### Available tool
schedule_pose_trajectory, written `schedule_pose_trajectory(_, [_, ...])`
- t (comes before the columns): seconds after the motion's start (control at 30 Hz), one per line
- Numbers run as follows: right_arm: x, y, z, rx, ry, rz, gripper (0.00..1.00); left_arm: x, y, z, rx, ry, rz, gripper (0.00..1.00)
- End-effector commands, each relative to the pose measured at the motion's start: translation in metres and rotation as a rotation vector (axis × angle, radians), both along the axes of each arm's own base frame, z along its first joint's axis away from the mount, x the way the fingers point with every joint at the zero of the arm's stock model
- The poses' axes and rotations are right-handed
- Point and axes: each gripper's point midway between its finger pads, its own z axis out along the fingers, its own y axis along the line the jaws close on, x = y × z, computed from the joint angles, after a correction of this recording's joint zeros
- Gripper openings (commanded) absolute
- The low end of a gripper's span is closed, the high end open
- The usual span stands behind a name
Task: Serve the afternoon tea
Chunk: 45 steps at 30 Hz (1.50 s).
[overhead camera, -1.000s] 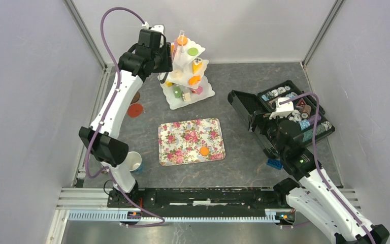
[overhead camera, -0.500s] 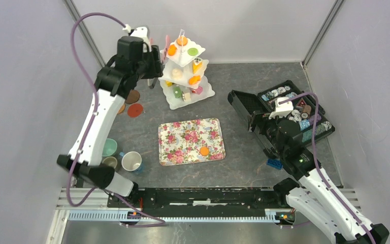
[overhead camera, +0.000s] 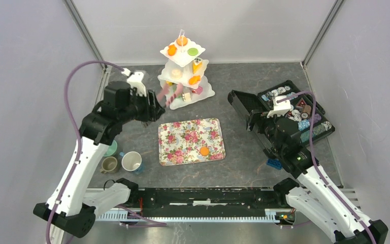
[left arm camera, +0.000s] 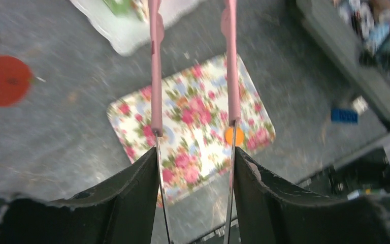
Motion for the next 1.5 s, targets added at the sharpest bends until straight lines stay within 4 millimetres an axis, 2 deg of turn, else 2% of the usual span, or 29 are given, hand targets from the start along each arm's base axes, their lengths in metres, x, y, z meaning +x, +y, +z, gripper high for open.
schedule_pose_trajectory(0.0, [0.004,0.004,0.016,0.029,-0.055,0.005,0.98,-0.033,-0.038,-0.041,-0.022,0.119,-0.22,0.58])
schedule_pose_trajectory(0.27, [0.005,0.001,0.012,0.017,-0.041,-0.009,0.98,-0.084,-0.081,-0.106,0.16,0.328,-0.258,0.59])
schedule_pose_trajectory(0.5, [0.004,0.005,0.005,0.031,-0.027,0.005,0.98,-0.102,-0.102,-0.149,0.315,0.381,-0.265,0.61])
schedule_pose_trajectory(0.9, [0.002,0.004,0.001,0.027,-0.02,0.006,0.98,-0.105,-0.113,-0.183,0.425,0.409,-0.315,0.64])
schedule_pose_trajectory(1.17, [0.002,0.005,-0.001,0.03,-0.016,0.01,0.98,-0.11,-0.123,-0.192,0.406,0.44,-0.35,0.65])
schedule_pose_trajectory(1.47, [0.002,0.007,-0.007,0.035,-0.006,0.016,0.98,-0.114,-0.121,-0.205,0.432,0.473,-0.359,0.61])
